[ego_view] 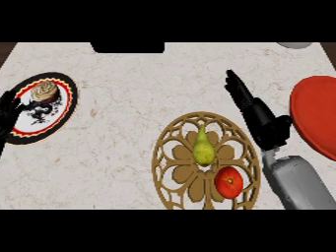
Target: Pick the pear from the placemat and place it in the bowl
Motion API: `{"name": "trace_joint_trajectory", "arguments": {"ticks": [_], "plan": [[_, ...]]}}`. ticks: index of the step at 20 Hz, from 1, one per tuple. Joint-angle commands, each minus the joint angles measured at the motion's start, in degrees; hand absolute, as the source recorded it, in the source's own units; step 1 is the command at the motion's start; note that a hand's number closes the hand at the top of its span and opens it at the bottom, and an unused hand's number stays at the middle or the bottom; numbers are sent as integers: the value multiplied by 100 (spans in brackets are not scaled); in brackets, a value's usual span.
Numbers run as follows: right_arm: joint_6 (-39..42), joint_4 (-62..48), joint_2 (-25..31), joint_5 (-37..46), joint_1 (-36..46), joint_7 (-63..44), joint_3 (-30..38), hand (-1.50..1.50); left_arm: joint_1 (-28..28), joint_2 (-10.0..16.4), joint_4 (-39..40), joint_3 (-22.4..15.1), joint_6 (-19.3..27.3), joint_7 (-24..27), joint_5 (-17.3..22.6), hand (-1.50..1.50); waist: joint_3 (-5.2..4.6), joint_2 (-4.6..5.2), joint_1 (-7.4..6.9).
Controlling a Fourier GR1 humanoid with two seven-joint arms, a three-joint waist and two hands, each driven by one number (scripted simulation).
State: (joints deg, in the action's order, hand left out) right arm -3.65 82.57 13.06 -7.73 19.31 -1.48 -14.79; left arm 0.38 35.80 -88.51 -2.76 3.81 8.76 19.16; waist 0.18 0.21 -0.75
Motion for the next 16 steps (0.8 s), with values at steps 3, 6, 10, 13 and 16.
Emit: {"name": "trace_joint_trajectory", "arguments": {"ticks": [3, 6, 10, 13, 16], "plan": [[-985, 206, 97, 1059, 132, -1204, -263, 150, -121, -793, -119, -611, -25, -355, 136, 0, -35, -57, 203], [-1537, 76, 439, 1876, 315, -2086, -303, 150, -379, -1252, -180, -955, -88, -789, 486, 0, -66, -86, 430], [-3092, -144, 378, 3064, -327, -2704, -179, -150, -183, -1435, -232, -1073, -118, -866, 642, 0, -63, -140, 544], [-2947, 745, 65, 4093, -268, -3627, -1259, -150, -481, -1659, -323, -1354, 83, -1265, 503, 0, -39, -100, 276], [-2018, 774, 38, 4768, 196, -4774, -1848, -150, -502, -1768, -99, -1364, 1, -1091, 493, 0, -54, -90, 192]]}}
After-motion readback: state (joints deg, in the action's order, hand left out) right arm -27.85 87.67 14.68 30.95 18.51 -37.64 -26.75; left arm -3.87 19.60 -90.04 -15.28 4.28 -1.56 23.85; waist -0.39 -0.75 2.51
